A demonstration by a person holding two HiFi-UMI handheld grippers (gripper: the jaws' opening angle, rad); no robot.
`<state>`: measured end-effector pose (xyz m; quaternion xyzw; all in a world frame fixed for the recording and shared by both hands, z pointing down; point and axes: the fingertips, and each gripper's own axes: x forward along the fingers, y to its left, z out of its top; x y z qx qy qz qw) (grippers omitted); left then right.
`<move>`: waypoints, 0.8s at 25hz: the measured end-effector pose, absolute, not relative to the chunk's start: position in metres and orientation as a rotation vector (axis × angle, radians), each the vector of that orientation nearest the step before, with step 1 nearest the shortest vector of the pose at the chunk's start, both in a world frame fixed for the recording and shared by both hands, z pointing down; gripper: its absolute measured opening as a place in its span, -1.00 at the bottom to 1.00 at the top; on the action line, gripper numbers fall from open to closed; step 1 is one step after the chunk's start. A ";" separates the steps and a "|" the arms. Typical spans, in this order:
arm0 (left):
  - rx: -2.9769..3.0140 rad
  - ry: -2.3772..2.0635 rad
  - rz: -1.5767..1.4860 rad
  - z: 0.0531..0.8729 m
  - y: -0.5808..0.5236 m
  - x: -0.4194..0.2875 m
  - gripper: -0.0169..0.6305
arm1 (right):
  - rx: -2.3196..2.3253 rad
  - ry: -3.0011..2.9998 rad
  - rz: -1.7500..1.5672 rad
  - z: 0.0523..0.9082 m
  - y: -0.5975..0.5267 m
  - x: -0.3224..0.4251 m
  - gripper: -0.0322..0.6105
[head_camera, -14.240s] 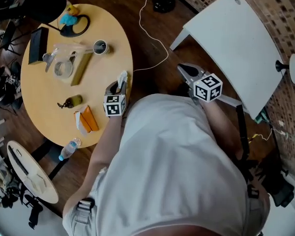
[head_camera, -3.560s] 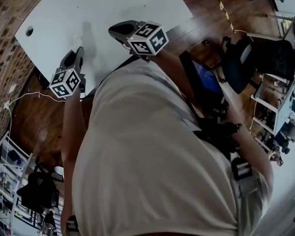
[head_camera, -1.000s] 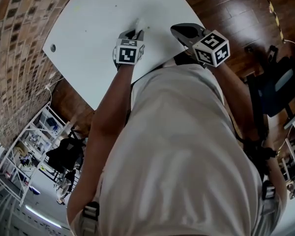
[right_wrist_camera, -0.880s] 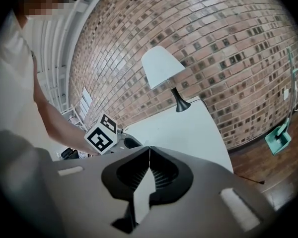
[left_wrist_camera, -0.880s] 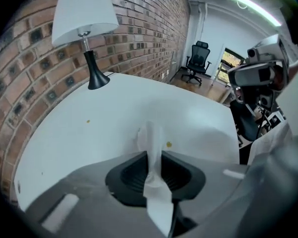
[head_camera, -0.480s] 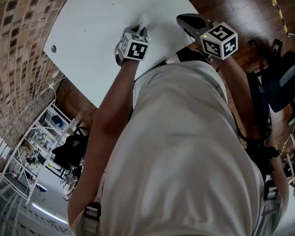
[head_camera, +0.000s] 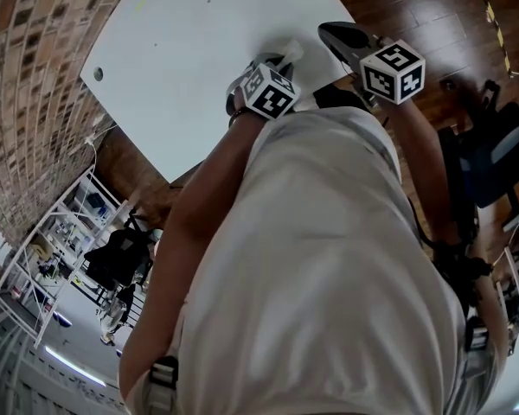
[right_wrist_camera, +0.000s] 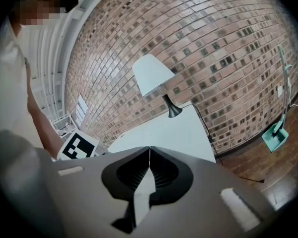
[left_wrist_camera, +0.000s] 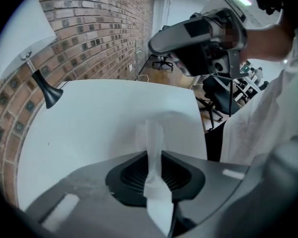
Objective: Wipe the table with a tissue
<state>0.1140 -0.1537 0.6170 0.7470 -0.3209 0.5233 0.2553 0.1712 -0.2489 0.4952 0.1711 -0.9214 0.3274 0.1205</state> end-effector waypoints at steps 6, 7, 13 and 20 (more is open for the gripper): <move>2.102 -0.831 1.093 0.589 -0.153 0.140 -0.73 | 0.508 -2.715 0.952 0.483 -0.264 0.173 -0.87; 2.107 -0.878 1.024 0.580 -0.159 0.134 -0.73 | 0.509 -2.721 0.954 0.481 -0.267 0.173 -0.87; 1.946 -1.224 0.576 0.534 -0.188 0.055 -0.73 | 0.473 -2.737 0.960 0.477 -0.278 0.161 -0.87; 1.779 -1.406 0.471 0.545 -0.167 -0.001 -0.73 | 0.323 -2.752 0.931 0.472 -0.279 0.123 -0.88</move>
